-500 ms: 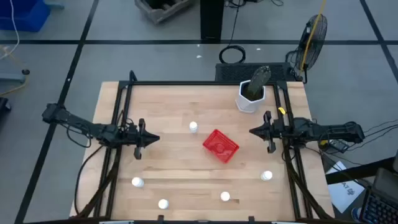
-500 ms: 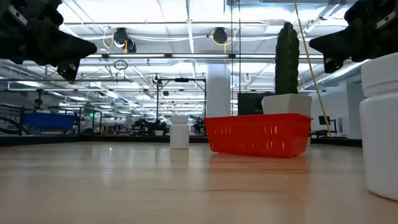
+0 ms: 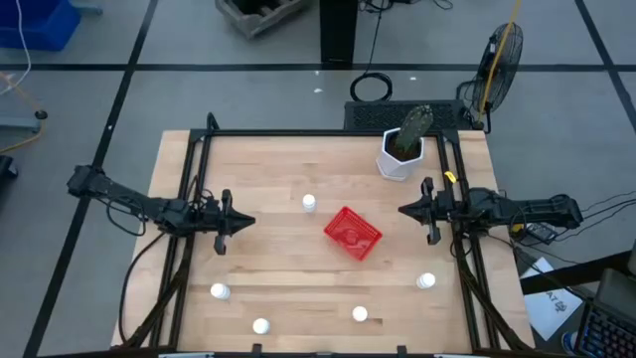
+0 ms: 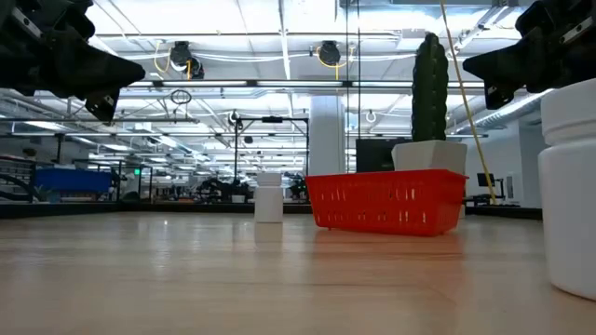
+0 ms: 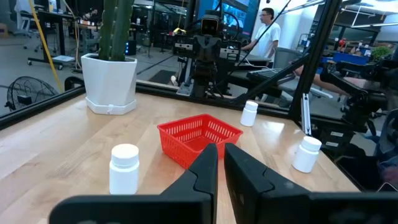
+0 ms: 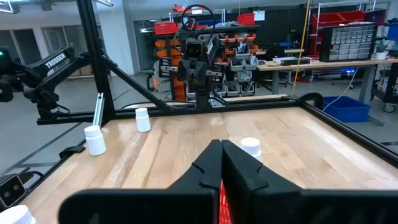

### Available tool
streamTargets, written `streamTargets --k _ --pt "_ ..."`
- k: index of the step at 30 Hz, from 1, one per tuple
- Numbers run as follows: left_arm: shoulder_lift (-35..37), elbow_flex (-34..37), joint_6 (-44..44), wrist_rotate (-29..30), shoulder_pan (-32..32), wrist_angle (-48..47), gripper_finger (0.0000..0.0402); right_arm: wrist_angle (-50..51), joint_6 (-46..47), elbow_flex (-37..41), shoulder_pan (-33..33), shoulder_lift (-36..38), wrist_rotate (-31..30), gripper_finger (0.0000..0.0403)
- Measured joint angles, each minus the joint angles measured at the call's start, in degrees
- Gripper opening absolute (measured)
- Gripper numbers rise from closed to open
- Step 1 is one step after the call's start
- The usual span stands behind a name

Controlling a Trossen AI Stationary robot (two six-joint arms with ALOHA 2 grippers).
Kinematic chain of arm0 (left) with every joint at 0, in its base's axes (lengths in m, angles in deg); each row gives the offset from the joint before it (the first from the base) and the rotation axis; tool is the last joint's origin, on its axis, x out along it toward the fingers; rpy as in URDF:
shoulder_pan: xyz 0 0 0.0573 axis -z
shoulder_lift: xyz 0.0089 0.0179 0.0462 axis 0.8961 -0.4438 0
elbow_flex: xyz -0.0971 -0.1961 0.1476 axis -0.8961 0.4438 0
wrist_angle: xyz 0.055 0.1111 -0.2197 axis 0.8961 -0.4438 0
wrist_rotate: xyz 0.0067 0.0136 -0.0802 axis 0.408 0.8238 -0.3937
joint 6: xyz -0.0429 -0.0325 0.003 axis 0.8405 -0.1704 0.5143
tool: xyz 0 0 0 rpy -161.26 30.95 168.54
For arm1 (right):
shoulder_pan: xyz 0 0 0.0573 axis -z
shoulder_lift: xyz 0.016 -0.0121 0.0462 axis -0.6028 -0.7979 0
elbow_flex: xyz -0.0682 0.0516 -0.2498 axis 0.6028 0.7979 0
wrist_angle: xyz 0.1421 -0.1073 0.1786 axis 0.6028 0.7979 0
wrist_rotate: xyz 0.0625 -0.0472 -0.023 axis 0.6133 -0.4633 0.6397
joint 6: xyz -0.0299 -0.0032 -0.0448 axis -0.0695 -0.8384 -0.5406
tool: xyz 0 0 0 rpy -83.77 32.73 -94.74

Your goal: Pick and place pill bottles into a basket

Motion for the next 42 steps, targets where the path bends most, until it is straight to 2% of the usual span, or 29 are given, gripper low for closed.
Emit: streamTargets --k 35,39,42 --pt "0.00 0.00 0.00 0.01 0.01 0.00 0.0033 -0.29 0.00 -0.02 -0.01 -0.02 0.00 0.0000" --pt "-0.01 -0.01 0.00 0.01 0.01 0.00 0.0033 -6.09 0.43 0.00 -0.02 -0.44 -1.37 0.0000" --pt "0.00 -0.01 0.00 0.01 0.01 0.00 0.0033 -12.79 3.96 0.00 -0.12 -0.50 1.46 0.0000"
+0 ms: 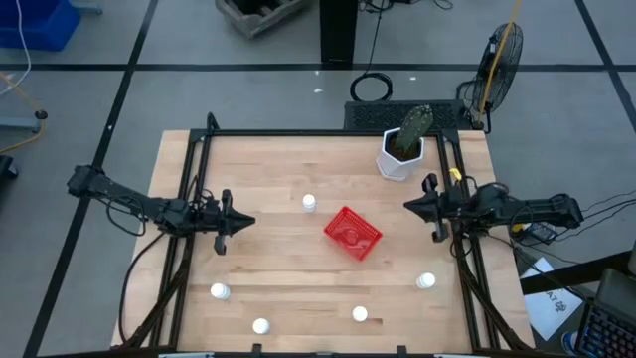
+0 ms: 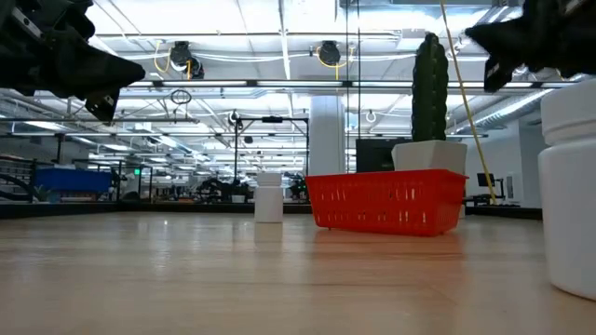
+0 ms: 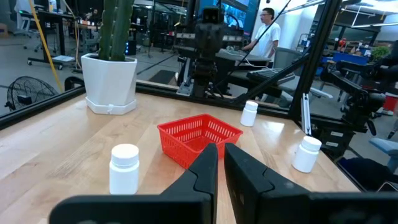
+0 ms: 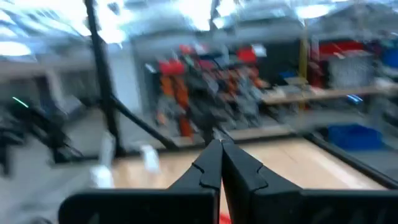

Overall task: Pick and place pill bottles into a basket
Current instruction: Put the white pill bottle into the red bin

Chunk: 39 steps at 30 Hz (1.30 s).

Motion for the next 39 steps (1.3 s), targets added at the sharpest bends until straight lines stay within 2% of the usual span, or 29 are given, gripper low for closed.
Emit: streamTargets --k 3,4,7,8,12,15,20,24,26,28,33,39 --pt "-0.02 0.01 0.00 -0.01 -0.01 0.00 0.0033 -5.43 7.75 -0.06 -0.01 -0.42 0.40 0.0000" --pt "0.00 0.02 0.00 0.00 0.00 0.00 0.0033 -7.73 9.85 -0.02 0.06 -0.88 2.32 0.0000" --pt "-0.02 0.02 0.00 0.00 -0.02 0.00 0.0033 -15.06 13.21 -0.51 -0.69 -4.11 15.97 0.0002" --pt "0.00 0.01 0.00 0.00 0.00 0.00 0.0033 -15.88 14.26 -0.81 -1.65 -5.55 18.11 0.0004" --pt "0.00 0.01 0.00 0.00 0.00 0.01 0.0033 -11.54 11.91 -3.44 -8.28 -13.22 15.56 0.0035" --pt "0.00 0.00 0.00 -0.01 -0.01 0.00 0.0033 -4.37 7.99 -8.24 -14.02 -20.01 10.11 0.0083" --pt "0.00 0.01 0.00 0.00 -0.01 0.00 0.0033 10.22 3.58 -20.18 -24.56 -29.74 3.43 0.0185" --pt "0.00 0.01 0.00 0.00 -0.01 0.00 0.0033 34.14 2.63 -32.94 -33.10 -36.44 -11.90 0.0253" --pt "-0.01 0.01 0.00 0.00 -0.01 0.00 0.0033 44.94 5.10 -38.57 -37.06 -40.39 -19.52 0.0275" --pt "-0.01 0.00 0.00 -0.02 -0.02 0.00 0.0033 54.06 10.31 -43.40 -40.44 -43.95 -23.98 0.0286" --pt "-0.02 0.02 0.00 0.00 0.00 0.00 0.0033 70.31 26.59 -49.73 -45.46 -52.16 -22.95 0.0281" --pt "0.00 0.02 -0.01 -0.02 -0.01 0.00 0.0033 81.34 40.17 -50.51 -48.34 -59.19 -15.48 0.0266"
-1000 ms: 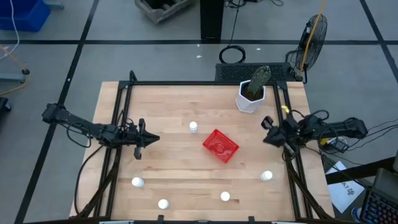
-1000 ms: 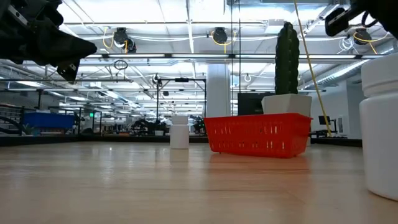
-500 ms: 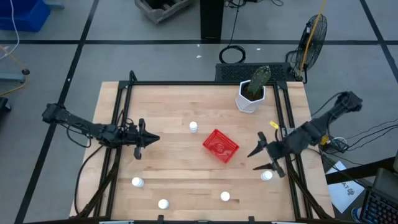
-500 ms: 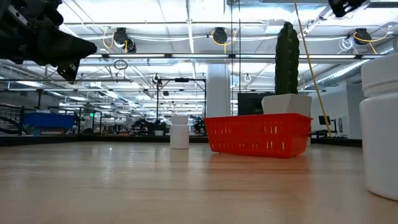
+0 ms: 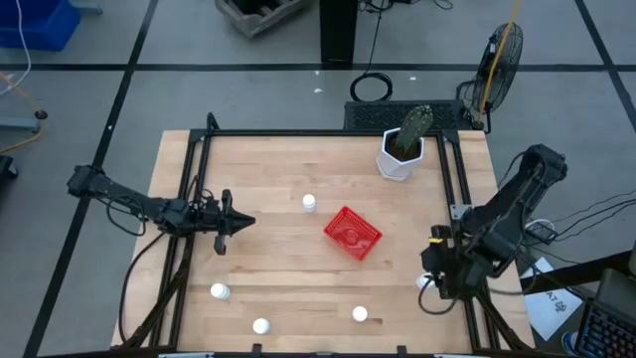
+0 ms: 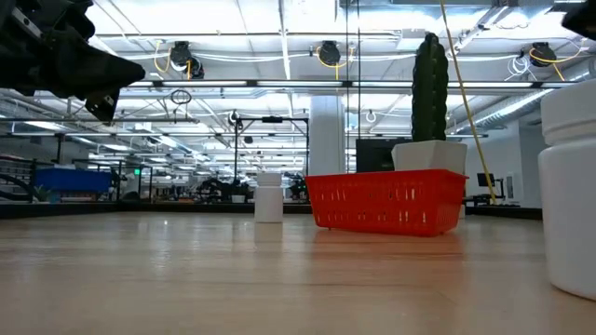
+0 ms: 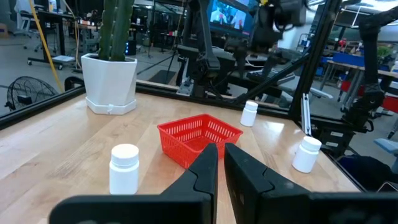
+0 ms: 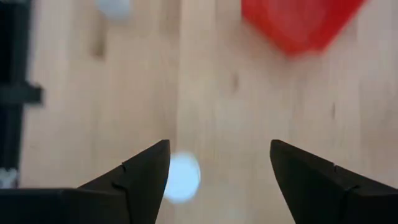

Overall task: Pick and place pill bottles into a basket
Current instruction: Put the white pill bottle into the red bin

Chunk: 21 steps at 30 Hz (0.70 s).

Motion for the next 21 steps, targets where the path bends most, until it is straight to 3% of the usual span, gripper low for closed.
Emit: streamTargets --k 11,21 --pt "-0.01 0.00 0.01 0.02 0.00 0.00 0.0033 0.81 6.82 0.29 -4.48 -5.51 1.98 0.0277" --pt "0.00 -0.01 0.01 0.02 0.00 0.00 0.0033 -4.73 10.31 7.64 -5.31 -5.80 3.90 0.0275"
